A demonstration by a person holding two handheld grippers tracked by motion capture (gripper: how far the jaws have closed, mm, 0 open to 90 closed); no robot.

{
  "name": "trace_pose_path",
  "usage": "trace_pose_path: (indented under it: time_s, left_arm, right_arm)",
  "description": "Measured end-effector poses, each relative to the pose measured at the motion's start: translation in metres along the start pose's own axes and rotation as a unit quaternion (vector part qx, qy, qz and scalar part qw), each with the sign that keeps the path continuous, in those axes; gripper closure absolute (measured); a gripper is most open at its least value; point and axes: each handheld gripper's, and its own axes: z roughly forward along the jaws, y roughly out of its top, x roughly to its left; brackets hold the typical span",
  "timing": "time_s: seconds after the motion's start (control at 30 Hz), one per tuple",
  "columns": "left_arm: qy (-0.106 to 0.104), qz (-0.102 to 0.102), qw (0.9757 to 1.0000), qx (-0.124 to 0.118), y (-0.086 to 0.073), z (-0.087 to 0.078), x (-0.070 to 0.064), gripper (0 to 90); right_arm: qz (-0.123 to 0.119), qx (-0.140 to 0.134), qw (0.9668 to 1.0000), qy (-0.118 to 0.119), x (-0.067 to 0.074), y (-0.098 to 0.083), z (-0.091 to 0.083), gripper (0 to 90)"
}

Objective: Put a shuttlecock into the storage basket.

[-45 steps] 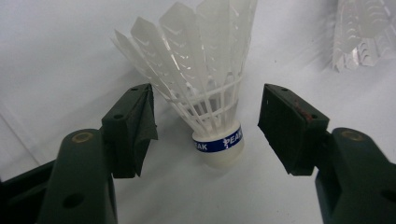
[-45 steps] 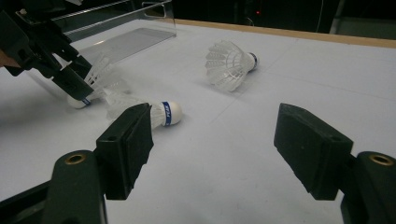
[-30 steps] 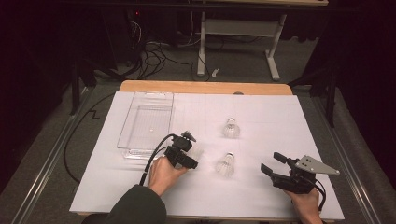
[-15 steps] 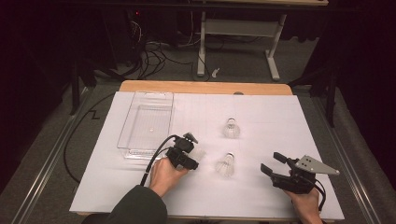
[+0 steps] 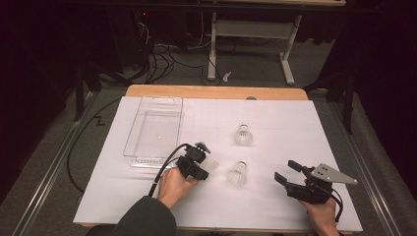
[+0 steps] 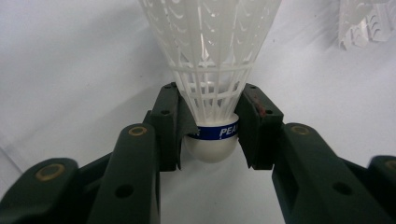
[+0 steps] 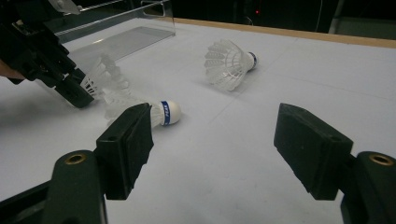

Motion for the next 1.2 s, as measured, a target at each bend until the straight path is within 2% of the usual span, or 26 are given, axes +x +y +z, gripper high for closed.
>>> trace_pose_path:
  time_s: [0.33, 0.6, 1.2]
  left_arm:
    - [0.0, 0.007, 1.0, -0.002, -0.001, -0.001, 0.0, 65.2]
    - [-0.001, 0.01, 0.9999, -0.007, -0.003, -0.009, 0.0, 65.3]
    - [-0.007, 0.02, 0.9989, -0.041, -0.003, -0.028, 0.001, 65.4]
  right_arm:
    - [-0.002, -0.001, 1.0, 0.0, 0.0, 0.0, 0.0, 28.5]
    - [-0.004, -0.004, 1.0, -0.001, 0.0, 0.0, 0.0, 28.5]
    - [-0.005, -0.006, 1.0, -0.002, 0.001, 0.0, -0.001, 28.5]
